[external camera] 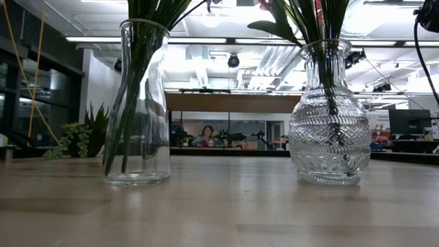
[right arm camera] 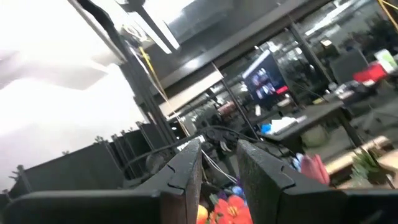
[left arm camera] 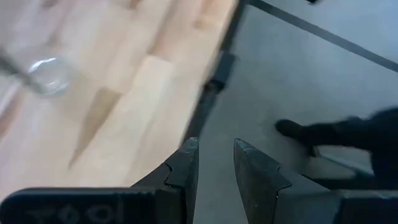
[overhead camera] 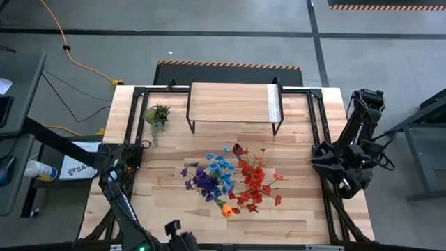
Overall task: Pick and place flowers into a vace then onto a shelf
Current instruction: Put the left transparent flower vase with the flowers on the shelf
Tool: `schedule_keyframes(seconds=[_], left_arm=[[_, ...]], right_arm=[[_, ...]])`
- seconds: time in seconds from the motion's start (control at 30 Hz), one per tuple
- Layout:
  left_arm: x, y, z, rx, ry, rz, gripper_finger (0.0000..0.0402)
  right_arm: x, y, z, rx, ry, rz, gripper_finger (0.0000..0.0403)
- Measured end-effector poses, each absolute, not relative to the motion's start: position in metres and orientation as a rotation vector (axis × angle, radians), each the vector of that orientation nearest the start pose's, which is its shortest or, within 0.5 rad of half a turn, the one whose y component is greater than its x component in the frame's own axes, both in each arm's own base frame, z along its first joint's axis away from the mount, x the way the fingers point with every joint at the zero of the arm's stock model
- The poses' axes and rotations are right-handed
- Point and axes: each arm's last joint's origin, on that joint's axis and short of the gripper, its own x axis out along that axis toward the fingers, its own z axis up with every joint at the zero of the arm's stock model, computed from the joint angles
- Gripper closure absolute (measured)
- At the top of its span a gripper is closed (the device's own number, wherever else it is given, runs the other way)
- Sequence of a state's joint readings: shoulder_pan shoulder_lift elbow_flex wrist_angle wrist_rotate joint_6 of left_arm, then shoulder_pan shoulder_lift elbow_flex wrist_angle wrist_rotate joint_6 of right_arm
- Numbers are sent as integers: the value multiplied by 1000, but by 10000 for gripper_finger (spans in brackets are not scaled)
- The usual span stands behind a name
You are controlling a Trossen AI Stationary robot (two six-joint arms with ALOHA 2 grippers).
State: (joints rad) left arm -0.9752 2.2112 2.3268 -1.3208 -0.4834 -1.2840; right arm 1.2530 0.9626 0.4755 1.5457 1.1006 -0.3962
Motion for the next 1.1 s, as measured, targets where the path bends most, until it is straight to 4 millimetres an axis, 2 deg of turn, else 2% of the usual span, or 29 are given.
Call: schedule_keyframes(seconds=[0.13, 0.43, 0.7, 0.93, 1.1], left_arm=[[254, -356, 311, -400, 978, 333, 268], [250, -357, 262, -477, 905, 548, 268], [244, -357, 223, -474, 706, 626, 268], [242, -345, 198, -456, 550, 692, 268], [244, -333, 181, -416, 503, 732, 268]], right_arm=[[70, 135, 333, 559, -459, 95, 308], [57, 130, 339, 520, -482, 160, 308], [53, 125, 344, 500, -566, 219, 309], [53, 126, 344, 496, -567, 223, 308], [53, 127, 344, 496, -565, 224, 309]])
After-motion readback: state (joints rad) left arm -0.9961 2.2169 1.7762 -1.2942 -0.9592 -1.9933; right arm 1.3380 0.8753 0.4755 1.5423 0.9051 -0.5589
